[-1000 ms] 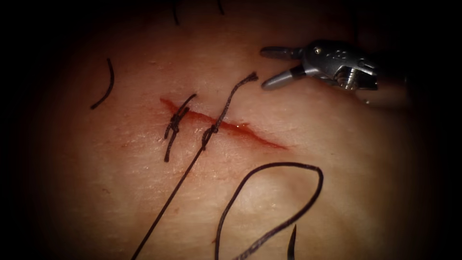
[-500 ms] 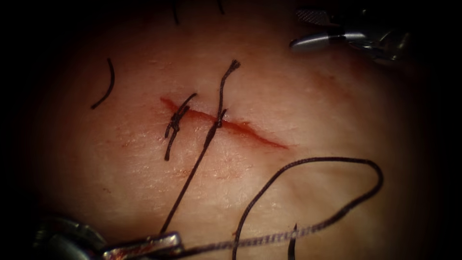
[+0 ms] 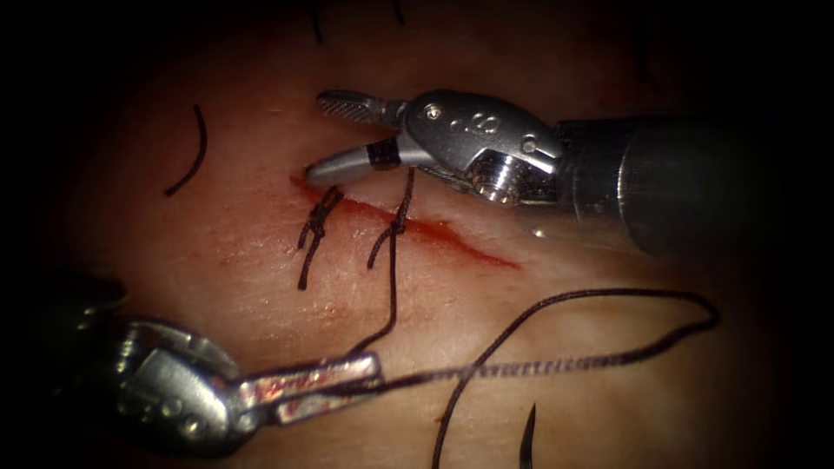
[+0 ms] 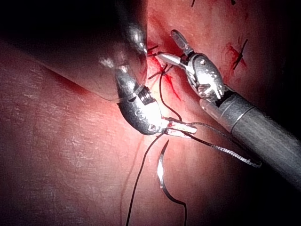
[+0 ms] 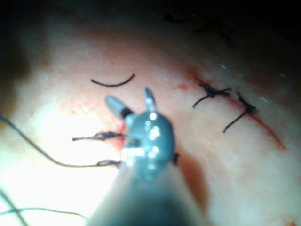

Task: Wound Closure
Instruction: Wrap the thread counterclockwise around the right gripper using the left gripper

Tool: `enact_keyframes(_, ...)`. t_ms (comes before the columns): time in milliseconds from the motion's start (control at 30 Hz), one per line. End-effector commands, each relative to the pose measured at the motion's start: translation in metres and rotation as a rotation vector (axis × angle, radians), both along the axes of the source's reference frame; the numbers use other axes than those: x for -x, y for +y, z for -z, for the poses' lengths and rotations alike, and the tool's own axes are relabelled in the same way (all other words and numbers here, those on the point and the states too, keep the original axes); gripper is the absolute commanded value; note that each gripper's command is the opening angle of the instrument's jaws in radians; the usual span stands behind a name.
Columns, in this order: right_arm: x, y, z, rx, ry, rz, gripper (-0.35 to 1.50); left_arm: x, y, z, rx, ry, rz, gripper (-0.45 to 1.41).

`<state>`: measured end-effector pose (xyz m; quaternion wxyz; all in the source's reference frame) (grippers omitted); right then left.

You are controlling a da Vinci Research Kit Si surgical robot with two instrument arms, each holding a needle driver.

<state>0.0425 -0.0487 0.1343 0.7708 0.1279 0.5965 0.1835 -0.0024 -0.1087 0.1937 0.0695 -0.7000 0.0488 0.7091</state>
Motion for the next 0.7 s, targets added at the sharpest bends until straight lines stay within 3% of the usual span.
enact_keyframes(33, -0.0016, -0.0017, -0.0019, -0.012, 0.004, 0.026, 0.76, 0.0004, -0.0002, -0.0005, 0.0, -0.002, -0.004, -0.45)
enact_keyframes(133, -0.0023, -0.0038, -0.0032, -0.028, 0.022, 0.095, 0.51, 0.0003, 0.0018, -0.0006, 0.016, -0.011, -0.019, -0.45)
enact_keyframes(233, -0.0023, -0.0054, -0.0035, -0.051, 0.05, 0.176, 0.14, -0.0001, 0.0042, -0.001, 0.029, -0.015, -0.04, -0.45)
enact_keyframes(267, -0.0019, -0.006, -0.0034, -0.062, 0.077, 0.219, -0.08, -0.0005, 0.0058, -0.0015, 0.032, -0.024, -0.052, -0.45)
enact_keyframes(333, -0.0014, -0.0064, -0.0031, -0.064, 0.105, 0.258, -0.35, -0.0009, 0.0075, -0.0023, 0.024, -0.033, -0.07, -0.45)
enact_keyframes(500, -0.0004, -0.0071, -0.0028, -0.097, 0.167, 0.349, -0.35, -0.0013, 0.0113, -0.0062, 0.016, -0.035, -0.133, -0.45)
enact_keyframes(700, 0.0005, -0.0075, -0.0024, -0.137, 0.265, 0.379, -0.35, -0.0014, 0.0129, -0.0104, 0.01, -0.072, -0.224, -0.45)
